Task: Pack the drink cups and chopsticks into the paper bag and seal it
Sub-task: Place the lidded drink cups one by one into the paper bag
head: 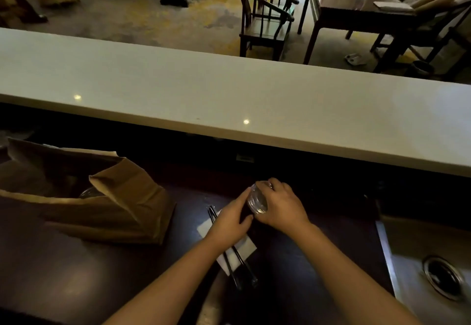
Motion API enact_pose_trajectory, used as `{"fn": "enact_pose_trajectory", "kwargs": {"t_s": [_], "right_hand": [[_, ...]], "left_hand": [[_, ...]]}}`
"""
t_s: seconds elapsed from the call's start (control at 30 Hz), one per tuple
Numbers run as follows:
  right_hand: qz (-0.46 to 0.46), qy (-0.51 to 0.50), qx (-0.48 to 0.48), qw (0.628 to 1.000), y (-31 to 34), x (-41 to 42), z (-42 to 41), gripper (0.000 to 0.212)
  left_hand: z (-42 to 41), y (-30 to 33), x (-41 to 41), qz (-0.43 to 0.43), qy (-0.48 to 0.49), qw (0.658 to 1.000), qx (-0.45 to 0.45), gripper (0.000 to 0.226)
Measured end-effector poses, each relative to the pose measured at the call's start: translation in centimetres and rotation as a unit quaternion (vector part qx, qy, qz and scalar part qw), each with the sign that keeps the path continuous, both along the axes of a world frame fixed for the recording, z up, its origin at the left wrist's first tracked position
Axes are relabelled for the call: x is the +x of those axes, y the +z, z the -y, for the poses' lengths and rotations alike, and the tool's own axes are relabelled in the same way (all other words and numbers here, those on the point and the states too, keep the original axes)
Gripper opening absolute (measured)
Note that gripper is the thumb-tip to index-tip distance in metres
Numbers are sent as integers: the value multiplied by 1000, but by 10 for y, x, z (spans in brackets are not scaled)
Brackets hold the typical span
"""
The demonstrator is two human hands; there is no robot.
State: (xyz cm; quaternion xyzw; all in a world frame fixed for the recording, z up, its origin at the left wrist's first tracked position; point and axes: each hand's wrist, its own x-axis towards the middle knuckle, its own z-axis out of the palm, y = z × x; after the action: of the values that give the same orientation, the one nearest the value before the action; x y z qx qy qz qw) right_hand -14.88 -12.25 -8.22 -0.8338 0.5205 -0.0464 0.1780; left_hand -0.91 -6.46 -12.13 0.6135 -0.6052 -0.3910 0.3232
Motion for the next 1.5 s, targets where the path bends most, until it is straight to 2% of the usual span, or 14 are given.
{"fn": "enact_pose_trajectory", "kwargs": {"t_s": [0.1, 0.2, 0.3, 0.5, 0.63, 0.67, 0.83, 1.03, 1.13, 1.2, 1.27, 1.33, 1.43, 1.5], "right_hand": [[42, 2, 12, 999, 16, -3, -5, 78], [112, 26, 22, 993, 53, -3, -12, 80], [133, 79, 13, 988, 93, 0, -21, 79], [92, 142, -14, 985, 144, 16, -39, 80], [80, 202, -71, 974, 170, 25, -54, 77], [82, 213, -88, 970, 175, 26, -57, 78], [91, 258, -139, 952, 205, 33, -67, 82], [112, 283, -158, 939, 242, 69, -73, 84], [137, 303, -176, 927, 253, 98, -79, 79], [157, 312, -171, 921, 256, 120, -84, 79], [176, 320, -163, 917, 256, 145, -87, 78], [188, 334, -162, 909, 253, 173, -89, 77], [176, 366, -162, 899, 239, 218, -92, 77], [145, 395, -171, 891, 228, 244, -93, 77]], "left_hand": [[-8, 13, 0, -206, 144, 961, 111, 46], [-15, 28, 7, -432, 192, 848, 240, 32], [-21, 48, 15, -567, 184, 760, 261, 31], [-39, 83, 19, -648, 194, 711, 189, 35], [-55, 103, 26, -672, 171, 705, 146, 41], [-59, 109, 29, -657, 170, 721, 140, 39], [-79, 146, 54, -476, 189, 854, 86, 31], [-104, 206, 121, -404, 145, 903, 23, 33], [-120, 228, 164, -264, 102, 959, -12, 34], [-135, 238, 197, -107, 84, 986, -101, 35], [-147, 243, 240, 113, 50, 973, -195, 41], [-150, 238, 284, 262, 10, 941, -215, 47], [-141, 219, 335, 345, -54, 918, -189, 58], [-130, 205, 354, 386, -119, 895, -187, 53]]}}
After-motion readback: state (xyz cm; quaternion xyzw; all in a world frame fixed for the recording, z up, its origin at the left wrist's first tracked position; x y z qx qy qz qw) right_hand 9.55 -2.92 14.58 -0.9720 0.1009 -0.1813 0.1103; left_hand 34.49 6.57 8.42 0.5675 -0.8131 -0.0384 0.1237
